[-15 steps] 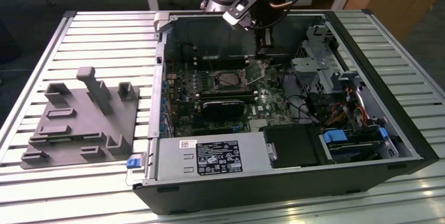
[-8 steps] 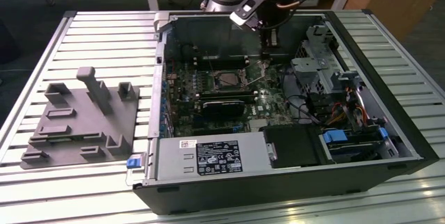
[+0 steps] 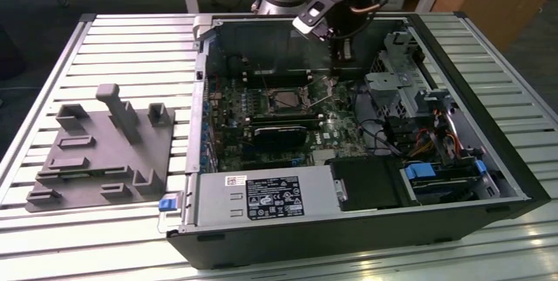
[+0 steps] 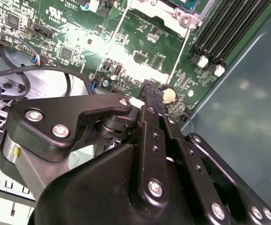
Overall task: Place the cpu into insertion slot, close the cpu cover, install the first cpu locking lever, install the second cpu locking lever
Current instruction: 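Close the cpu cover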
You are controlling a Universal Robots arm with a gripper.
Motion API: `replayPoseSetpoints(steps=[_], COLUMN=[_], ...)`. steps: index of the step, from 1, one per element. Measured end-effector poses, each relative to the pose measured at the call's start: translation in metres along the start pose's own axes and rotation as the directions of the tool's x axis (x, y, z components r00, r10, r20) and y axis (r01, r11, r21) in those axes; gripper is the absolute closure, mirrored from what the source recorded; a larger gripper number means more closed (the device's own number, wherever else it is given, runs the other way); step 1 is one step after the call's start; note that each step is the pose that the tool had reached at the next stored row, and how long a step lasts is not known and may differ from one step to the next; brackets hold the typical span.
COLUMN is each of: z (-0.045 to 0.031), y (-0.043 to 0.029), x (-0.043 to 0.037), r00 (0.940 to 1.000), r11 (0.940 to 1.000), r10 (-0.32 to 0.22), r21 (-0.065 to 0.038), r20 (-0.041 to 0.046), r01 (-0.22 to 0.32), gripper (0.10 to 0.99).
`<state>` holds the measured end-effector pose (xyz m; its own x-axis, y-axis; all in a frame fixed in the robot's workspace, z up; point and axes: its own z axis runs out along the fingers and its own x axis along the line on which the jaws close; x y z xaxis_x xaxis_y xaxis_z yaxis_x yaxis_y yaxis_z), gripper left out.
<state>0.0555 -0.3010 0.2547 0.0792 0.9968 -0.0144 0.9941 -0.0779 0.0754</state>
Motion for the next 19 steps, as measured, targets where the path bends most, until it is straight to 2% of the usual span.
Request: replayPoseSetpoints(steps=[4, 19], z=[0.0042, 0.0166], y=[0.0053, 0.0082], x=[0.0005, -0.0011], r00=[0.9999, 0.9995], r11=[0.9999, 0.9995], r10=[0.014, 0.033], r21=[0.000, 0.000], r20=[0.0014, 0.0034], r01=[-0.014, -0.033], gripper=[0.980, 0.980])
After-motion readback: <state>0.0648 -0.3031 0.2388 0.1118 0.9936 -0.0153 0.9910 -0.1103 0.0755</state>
